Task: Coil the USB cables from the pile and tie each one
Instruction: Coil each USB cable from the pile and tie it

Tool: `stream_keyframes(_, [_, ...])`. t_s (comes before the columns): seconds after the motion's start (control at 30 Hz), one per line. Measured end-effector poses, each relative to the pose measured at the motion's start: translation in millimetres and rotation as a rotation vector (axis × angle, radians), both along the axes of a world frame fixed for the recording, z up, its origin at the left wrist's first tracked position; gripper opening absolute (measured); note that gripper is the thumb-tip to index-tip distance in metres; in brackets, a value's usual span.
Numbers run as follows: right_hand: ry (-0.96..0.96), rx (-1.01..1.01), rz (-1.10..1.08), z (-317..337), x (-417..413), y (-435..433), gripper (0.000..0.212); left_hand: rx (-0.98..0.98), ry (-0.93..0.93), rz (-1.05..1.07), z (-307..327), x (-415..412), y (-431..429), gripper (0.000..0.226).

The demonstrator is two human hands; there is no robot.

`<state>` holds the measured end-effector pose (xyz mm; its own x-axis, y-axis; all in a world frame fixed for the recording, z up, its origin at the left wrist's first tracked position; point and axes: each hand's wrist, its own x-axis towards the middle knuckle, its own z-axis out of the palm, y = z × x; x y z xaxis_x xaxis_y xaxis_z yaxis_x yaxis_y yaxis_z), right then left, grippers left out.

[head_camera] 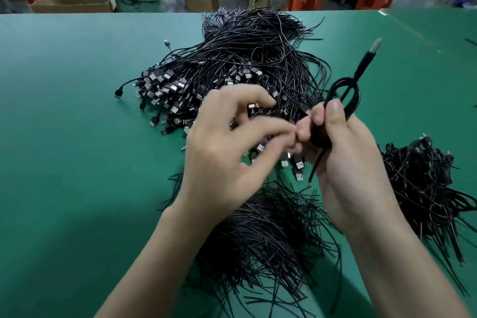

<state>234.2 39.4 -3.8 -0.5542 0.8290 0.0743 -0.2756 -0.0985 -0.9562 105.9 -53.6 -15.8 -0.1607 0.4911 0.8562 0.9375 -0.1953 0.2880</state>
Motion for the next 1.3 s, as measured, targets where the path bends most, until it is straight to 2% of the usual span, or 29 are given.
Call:
stream_keyframes(0.07, [-0.018,0.016,0.042,2,2,-4,0.037,-0.040,-0.204,-0.077,-1,-9,-1,0.017])
stream_keyframes(0.17, [-0.069,0.027,0.331,1,5,-7,0.037,-0.295,-0.478,-0.309,6,-10,-1,0.030])
stream_keyframes(0.27, [-0.014,-0.123,0.665,3,6,-11,0.033,-0.423,-0.762,-0.571,2,-12,-4,0.043])
stream_keyframes(0.33, [0.015,-0.231,0.814,3,9,-11,0.031,-0.451,-0.872,-0.701,3,-16,-8,0.049])
stream_keyframes(0.37, [0.015,-0.271,0.879,3,11,-10,0.030,-0.466,-0.883,-0.754,4,-18,-11,0.048])
stream_keyframes(0.47, [0.027,-0.362,1.007,2,13,-8,0.029,-0.473,-0.923,-0.802,6,-20,-14,0.023])
stream_keyframes(0.67, [0.015,-0.331,0.928,3,12,-7,0.026,-0.372,-1.021,-0.728,2,-18,-10,0.018])
stream_keyframes(0.73, [-0.060,-0.228,0.810,4,13,-7,0.029,-0.328,-1.040,-0.699,0,-16,-7,0.014])
stream_keyframes(0.83, [-0.202,0.033,0.602,3,10,-10,0.036,-0.282,-1.096,-0.682,-3,-13,-3,0.015])
stream_keyframes(0.9, [-0.241,0.141,0.544,2,7,-11,0.040,-0.263,-1.127,-0.685,-4,-11,-1,0.015])
stream_keyframes(1.0, [-0.206,0.054,0.595,0,8,-9,0.042,-0.227,-1.139,-0.634,-6,-9,1,0.017])
stream_keyframes(1.1, [-0.119,-0.062,0.672,-2,10,-7,0.034,-0.223,-1.088,-0.566,-8,-9,2,0.030])
stream_keyframes(1.23, [-0.175,0.090,0.622,-7,10,-5,0.034,-0.234,-1.085,-0.599,-8,-6,3,0.023])
stream_keyframes(1.3, [-0.187,0.170,0.550,-8,7,-7,0.034,-0.213,-1.017,-0.554,-9,-9,4,0.030])
